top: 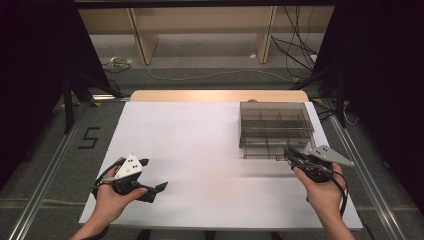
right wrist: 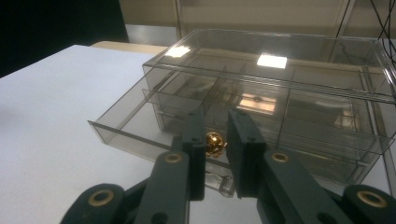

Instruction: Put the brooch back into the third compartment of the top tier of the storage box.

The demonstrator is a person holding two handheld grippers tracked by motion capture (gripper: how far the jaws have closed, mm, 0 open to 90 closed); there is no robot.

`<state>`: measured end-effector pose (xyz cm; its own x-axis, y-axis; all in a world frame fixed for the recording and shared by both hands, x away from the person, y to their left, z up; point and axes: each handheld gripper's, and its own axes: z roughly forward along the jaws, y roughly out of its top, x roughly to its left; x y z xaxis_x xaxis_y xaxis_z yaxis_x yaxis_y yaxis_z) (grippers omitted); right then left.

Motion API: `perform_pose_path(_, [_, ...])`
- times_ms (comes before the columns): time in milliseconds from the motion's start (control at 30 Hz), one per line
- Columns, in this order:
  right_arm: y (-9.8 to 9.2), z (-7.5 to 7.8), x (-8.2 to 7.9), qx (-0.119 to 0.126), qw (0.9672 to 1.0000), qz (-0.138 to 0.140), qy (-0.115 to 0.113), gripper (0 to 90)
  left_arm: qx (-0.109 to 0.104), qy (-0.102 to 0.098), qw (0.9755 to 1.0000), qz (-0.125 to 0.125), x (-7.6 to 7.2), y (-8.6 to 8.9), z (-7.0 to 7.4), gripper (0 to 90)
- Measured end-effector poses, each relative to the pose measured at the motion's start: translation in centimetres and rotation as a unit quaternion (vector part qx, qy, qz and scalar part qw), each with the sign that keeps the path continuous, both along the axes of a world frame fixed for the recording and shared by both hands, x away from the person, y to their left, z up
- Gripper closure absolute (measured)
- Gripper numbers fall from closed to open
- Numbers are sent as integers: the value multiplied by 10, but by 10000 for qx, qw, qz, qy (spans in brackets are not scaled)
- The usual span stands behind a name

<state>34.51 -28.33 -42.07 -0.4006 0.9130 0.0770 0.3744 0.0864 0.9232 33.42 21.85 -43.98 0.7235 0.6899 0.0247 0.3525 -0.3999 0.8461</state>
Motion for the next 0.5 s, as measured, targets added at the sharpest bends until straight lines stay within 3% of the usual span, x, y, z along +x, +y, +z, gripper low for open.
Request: perform_pose_path(500, [-4,0,1,41,10000,-63,-7,786,12,-3,10000,-10,0,0,0,0])
